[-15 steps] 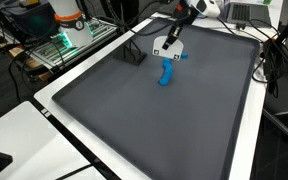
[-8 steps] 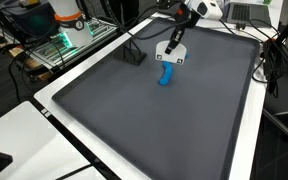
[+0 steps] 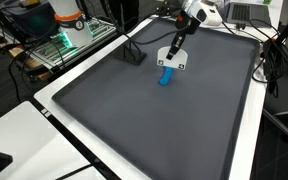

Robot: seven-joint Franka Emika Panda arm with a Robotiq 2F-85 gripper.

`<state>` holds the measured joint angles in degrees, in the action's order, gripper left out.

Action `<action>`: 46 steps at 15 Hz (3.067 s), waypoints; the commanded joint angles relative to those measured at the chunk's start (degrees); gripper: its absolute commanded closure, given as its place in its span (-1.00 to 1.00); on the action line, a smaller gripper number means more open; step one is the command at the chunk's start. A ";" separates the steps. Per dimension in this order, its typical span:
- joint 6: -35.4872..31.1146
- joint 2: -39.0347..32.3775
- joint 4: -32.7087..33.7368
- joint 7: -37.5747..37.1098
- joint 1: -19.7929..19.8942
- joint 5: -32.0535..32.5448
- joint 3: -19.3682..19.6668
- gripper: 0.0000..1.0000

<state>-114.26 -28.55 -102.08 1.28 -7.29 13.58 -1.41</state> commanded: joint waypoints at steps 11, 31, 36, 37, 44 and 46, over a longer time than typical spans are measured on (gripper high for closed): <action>-2.94 -2.18 -1.32 -2.88 -0.42 1.91 0.60 0.98; 1.87 -1.86 -3.20 -0.65 0.33 0.41 0.08 0.98; 6.36 -1.34 -3.25 0.57 0.50 0.30 -0.18 0.98; 7.20 -1.27 -3.24 0.85 0.53 0.34 -0.24 0.98; 11.00 0.30 -3.56 1.83 0.65 0.23 -0.59 0.98; 11.91 0.90 -3.71 2.11 0.69 0.18 -0.68 0.98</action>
<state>-103.80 -29.67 -103.88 2.44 -7.34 14.12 -1.29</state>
